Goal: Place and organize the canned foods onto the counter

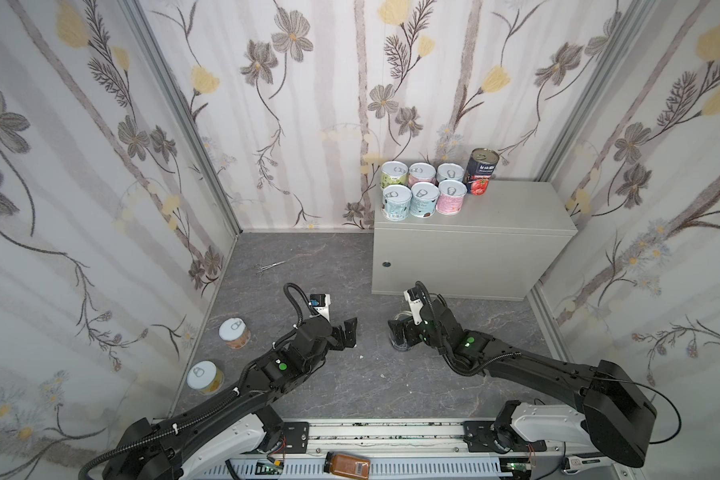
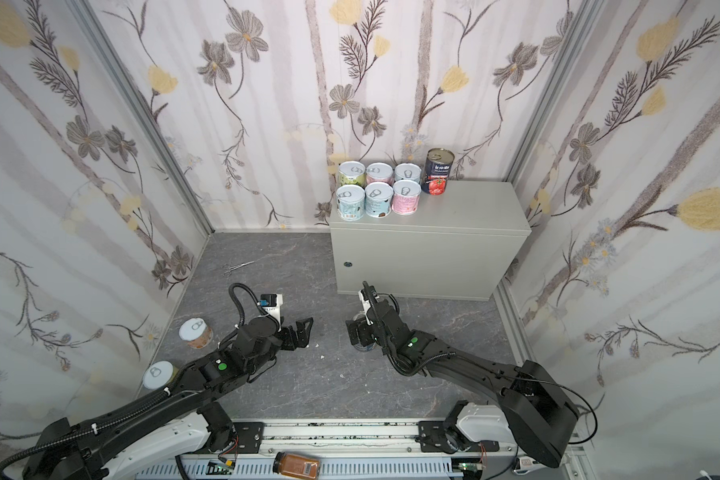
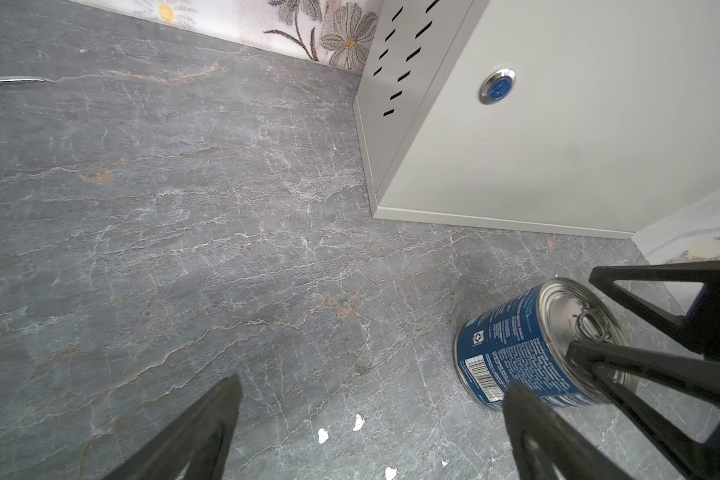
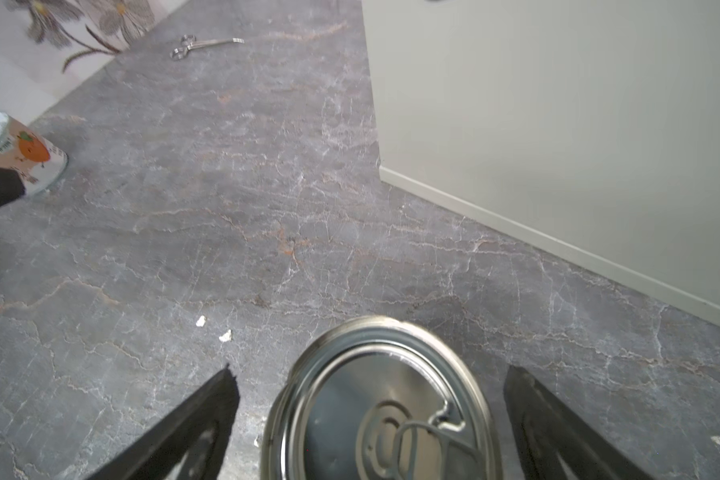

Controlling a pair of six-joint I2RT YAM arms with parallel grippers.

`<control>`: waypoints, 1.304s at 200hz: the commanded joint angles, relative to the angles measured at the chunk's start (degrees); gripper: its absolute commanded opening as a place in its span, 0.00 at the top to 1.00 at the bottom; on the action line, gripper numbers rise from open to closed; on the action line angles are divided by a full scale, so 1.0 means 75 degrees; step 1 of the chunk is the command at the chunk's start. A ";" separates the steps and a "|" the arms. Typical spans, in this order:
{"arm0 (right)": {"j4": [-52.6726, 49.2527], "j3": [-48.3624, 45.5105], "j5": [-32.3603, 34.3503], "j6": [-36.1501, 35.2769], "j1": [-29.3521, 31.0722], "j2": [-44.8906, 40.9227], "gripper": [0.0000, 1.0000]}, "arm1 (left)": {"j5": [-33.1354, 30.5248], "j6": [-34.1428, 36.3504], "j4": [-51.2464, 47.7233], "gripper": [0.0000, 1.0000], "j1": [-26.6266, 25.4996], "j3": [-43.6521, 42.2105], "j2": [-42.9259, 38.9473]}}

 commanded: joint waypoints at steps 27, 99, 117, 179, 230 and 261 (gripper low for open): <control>0.1870 -0.1078 0.0977 -0.0216 0.0150 -0.0915 0.00 | -0.0192 0.0026 0.0250 0.00 0.0008 0.0149 0.0154; 0.5241 -0.3536 0.1774 -0.0825 0.0700 -0.1478 0.00 | -0.0217 0.0148 0.0425 0.00 0.0031 0.0305 0.0407; 0.6238 -0.4013 0.1751 -0.0726 0.0848 -0.1091 0.00 | -0.0240 0.0148 0.0461 0.00 0.0031 0.0321 0.0407; 0.9574 -0.4486 0.2175 -0.1051 0.1689 0.1500 0.00 | -0.0252 0.0186 0.0473 0.00 0.0066 0.0194 0.0258; 1.3115 -0.4654 0.2234 -0.1252 0.1758 0.4107 0.00 | -0.0229 0.0172 0.0473 0.00 0.0125 0.0076 0.0195; 1.2763 -0.4449 0.1855 -0.0872 0.1433 0.4323 0.00 | -0.0236 0.0175 0.0513 0.00 0.0158 0.0044 0.0310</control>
